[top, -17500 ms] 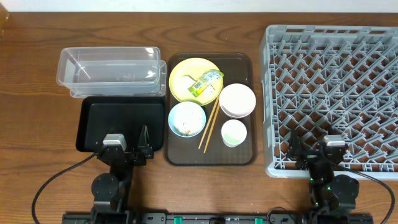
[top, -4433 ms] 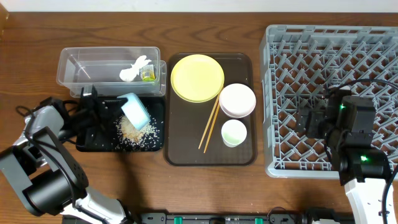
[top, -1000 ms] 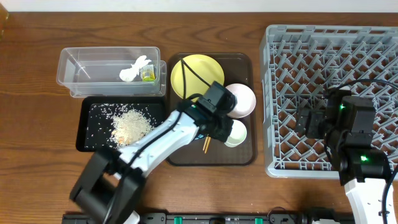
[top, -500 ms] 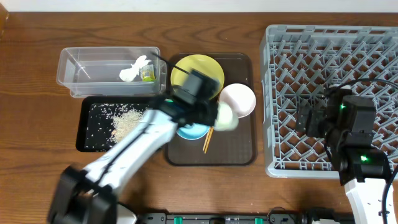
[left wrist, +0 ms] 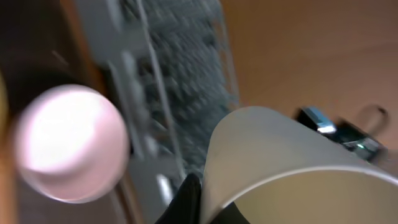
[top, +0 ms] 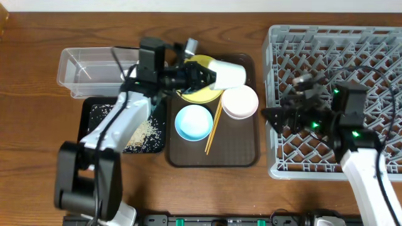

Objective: Sort waste into correct bins and load items into the dishwasher rack
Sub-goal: 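Lift the white cup with the left gripper and hand it to the right gripper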

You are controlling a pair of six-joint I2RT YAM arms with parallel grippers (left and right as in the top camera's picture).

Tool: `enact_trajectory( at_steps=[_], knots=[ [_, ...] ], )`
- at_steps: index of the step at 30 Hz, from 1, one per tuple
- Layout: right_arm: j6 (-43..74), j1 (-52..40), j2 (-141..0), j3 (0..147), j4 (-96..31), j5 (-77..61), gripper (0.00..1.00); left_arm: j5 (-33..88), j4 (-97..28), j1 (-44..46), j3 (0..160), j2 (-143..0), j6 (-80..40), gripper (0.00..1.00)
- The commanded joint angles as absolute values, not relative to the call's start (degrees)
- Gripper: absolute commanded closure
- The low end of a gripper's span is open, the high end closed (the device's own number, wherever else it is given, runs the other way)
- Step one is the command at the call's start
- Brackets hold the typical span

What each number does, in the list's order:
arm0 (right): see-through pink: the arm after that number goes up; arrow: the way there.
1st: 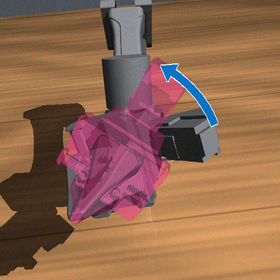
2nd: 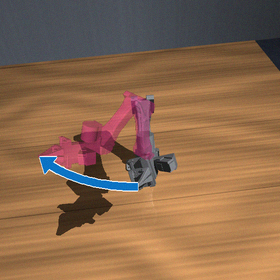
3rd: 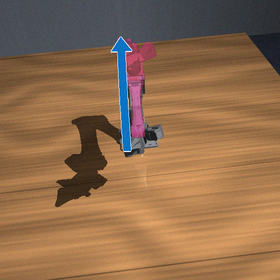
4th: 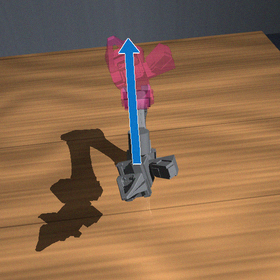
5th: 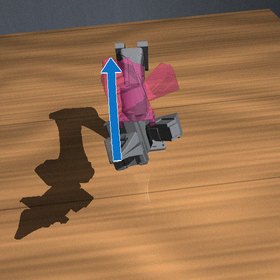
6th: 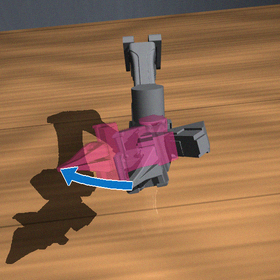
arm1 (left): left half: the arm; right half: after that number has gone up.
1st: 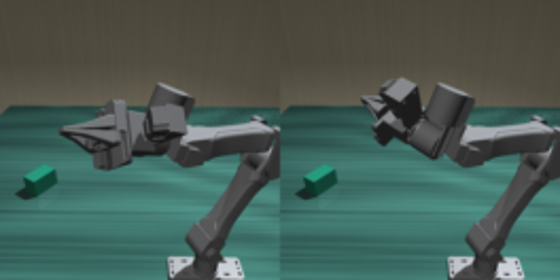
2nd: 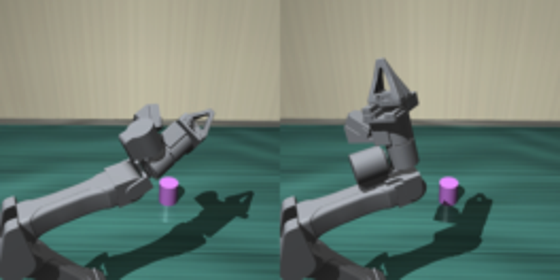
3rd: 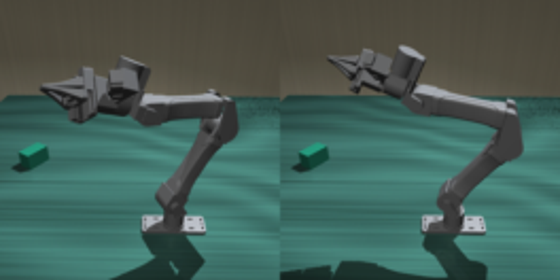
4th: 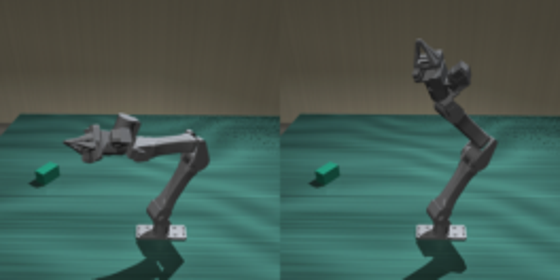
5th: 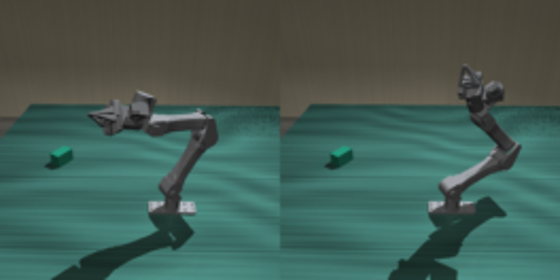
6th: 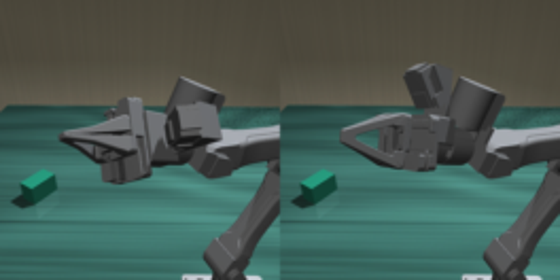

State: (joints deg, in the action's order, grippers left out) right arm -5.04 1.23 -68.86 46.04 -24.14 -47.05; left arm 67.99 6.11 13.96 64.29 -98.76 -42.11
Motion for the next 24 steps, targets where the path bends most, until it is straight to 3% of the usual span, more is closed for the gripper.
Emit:
enact_trajectory(
  at_steps=[1, 16, 24],
  knots=[
    [-10.0, -1.4, -72.7, 46.9, -21.2, -62.8, 0.01, 79.4, 7.2, 15.8, 64.5, -100.6, -48.8, 0.94],
    [-1.9, -5.3, -77.9, 46.9, 2.5, -68.6, 0.02, 80.2, 7.0, 20.7, 64.5, -101.0, -48.8, 0.94],
    [-1.9, -5.3, -77.9, 46.9, 3.0, -71.4, 0.21, 80.2, 7.0, 20.6, 64.5, -101.0, -48.9, 0.94]
  ],
)
